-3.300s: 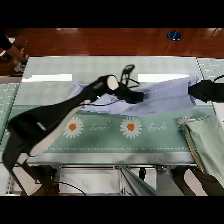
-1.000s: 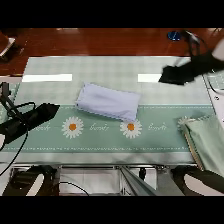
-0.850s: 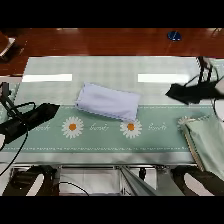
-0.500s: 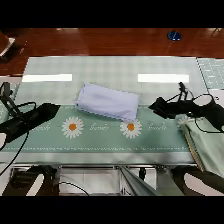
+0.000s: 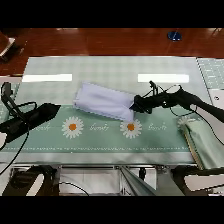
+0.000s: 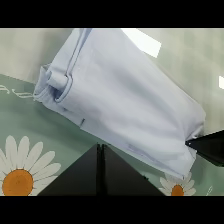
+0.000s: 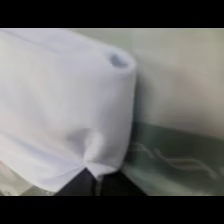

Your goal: Fold the shirts.

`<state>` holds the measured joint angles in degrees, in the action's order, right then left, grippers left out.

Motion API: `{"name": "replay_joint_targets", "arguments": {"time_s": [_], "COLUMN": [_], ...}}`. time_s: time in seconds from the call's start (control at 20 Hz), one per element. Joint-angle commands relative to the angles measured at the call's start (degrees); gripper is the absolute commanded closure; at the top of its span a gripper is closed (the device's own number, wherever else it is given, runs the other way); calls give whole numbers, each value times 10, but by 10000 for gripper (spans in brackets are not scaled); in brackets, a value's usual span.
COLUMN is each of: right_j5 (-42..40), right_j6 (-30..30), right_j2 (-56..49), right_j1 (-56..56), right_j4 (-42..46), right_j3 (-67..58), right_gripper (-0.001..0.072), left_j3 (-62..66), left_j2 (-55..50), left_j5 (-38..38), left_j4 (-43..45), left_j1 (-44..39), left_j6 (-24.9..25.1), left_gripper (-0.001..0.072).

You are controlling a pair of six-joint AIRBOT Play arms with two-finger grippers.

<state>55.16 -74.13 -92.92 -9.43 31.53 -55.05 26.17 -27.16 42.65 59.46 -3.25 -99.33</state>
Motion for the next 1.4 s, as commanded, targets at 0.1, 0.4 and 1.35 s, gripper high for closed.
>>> {"name": "replay_joint_targets", "arguments": {"time_s": [0.1, 0.4, 1.35], "right_j5": [114, 184, 512], "right_j6": [34, -83, -251], "right_j2": [-28, 66, 409], "right_j1": [-22, -3, 525], "right_j4": [15, 148, 364], "right_j3": [-165, -340, -384], "right_gripper": [687, 687, 688], "left_j3": [0, 0, 0], "left_j2": [0, 0, 0], "left_j5": [0, 0, -20], "left_j4": [0, 0, 0], "left_j1": [0, 0, 0], "left_j6": [0, 0, 0], "left_gripper": [688, 688, 688]}}
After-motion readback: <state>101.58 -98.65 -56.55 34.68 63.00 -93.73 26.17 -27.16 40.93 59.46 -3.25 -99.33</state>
